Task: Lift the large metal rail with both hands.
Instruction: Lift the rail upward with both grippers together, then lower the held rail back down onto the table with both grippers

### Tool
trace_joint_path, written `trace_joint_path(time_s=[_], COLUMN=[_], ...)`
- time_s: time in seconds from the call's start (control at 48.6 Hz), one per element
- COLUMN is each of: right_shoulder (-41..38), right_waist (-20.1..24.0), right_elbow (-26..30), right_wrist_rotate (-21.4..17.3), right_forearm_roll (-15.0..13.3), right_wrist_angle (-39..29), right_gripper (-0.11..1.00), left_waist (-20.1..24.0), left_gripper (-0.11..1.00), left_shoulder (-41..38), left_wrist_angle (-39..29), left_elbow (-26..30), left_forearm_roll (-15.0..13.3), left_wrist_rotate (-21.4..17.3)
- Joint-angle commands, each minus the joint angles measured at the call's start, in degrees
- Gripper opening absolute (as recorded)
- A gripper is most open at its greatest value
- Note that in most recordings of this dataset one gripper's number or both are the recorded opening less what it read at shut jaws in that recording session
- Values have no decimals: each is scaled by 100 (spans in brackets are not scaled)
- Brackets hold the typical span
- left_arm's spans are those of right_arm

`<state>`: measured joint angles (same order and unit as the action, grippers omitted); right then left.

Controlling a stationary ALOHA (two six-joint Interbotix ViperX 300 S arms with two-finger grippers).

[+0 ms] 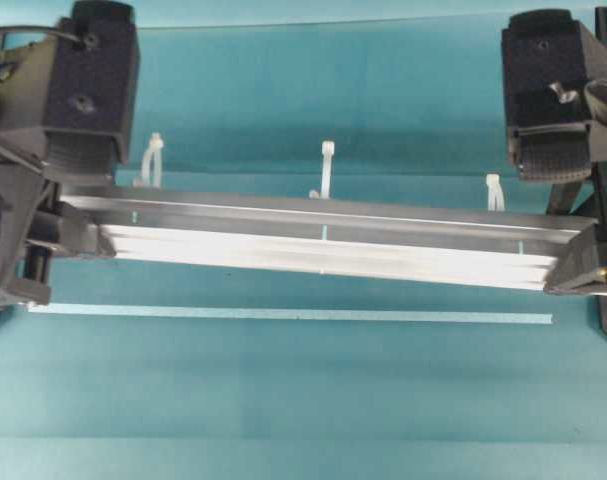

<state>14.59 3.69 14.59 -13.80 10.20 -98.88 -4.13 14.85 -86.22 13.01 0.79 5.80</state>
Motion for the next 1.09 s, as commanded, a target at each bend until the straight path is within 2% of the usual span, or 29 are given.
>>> trace_joint_path(time_s=[0.0, 0.679, 0.926, 1.07], right_shoulder=[-44, -18, 88, 255], right_waist=[-35, -44, -44, -70], right_elbow=[193, -9, -633, -1318], right_wrist_rotate=[-185, -176, -158, -149], right_forearm_roll=[18, 9, -18, -141], right_wrist_angle=[141, 167, 237, 316], right_gripper=[40, 40, 40, 40], left_waist=[44, 44, 18, 18], left_gripper=[36, 36, 36, 36], left_shoulder=[-132, -141, -132, -70], left_wrist_angle=[149, 132, 114, 158], left_elbow=[396, 299, -185, -703], left_forearm_roll=[44, 44, 44, 44], left_wrist_rotate=[132, 149, 176, 167])
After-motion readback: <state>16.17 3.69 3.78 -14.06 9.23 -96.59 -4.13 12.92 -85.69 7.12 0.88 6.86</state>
